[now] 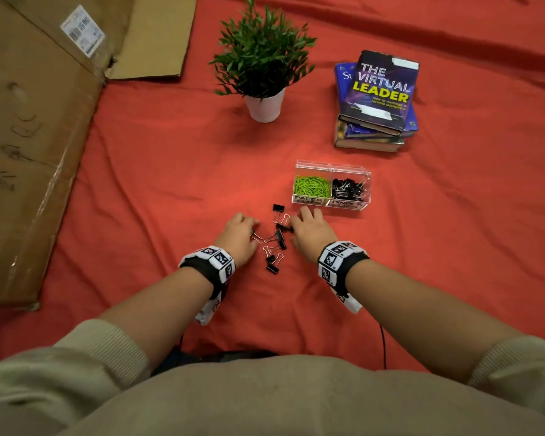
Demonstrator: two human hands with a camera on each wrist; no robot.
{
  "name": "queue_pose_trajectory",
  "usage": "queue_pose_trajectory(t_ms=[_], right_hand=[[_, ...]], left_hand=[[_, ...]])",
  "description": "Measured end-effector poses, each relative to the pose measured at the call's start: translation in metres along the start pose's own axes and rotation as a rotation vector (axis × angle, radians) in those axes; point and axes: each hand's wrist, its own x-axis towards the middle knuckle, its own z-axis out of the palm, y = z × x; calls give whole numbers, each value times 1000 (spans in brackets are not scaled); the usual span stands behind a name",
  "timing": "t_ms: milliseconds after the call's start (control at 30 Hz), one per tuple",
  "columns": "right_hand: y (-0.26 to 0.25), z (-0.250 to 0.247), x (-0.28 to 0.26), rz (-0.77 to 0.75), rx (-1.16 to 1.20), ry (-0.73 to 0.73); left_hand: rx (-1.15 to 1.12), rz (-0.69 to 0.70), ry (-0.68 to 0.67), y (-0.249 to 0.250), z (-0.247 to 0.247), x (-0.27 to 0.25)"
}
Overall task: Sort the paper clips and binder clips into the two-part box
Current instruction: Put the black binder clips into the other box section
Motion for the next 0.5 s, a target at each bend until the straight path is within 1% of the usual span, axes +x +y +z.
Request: queue_pose_trajectory(t_ms=[67,200,333,400,500], right_hand=[[-1,2,-1,-4,33,4],[-1,1,-4,20,184,-20],[6,2,-10,15,346,50],[9,1,-13,22,402,60],[11,-1,-14,62,386,48]], left_hand=[[25,9,1,0,0,-1],[45,12,7,-2,0,-2],[14,40,39,-2,-3,-2],[-22,66,37,0,-7,-2],[-157,56,48,5,-11,-1]])
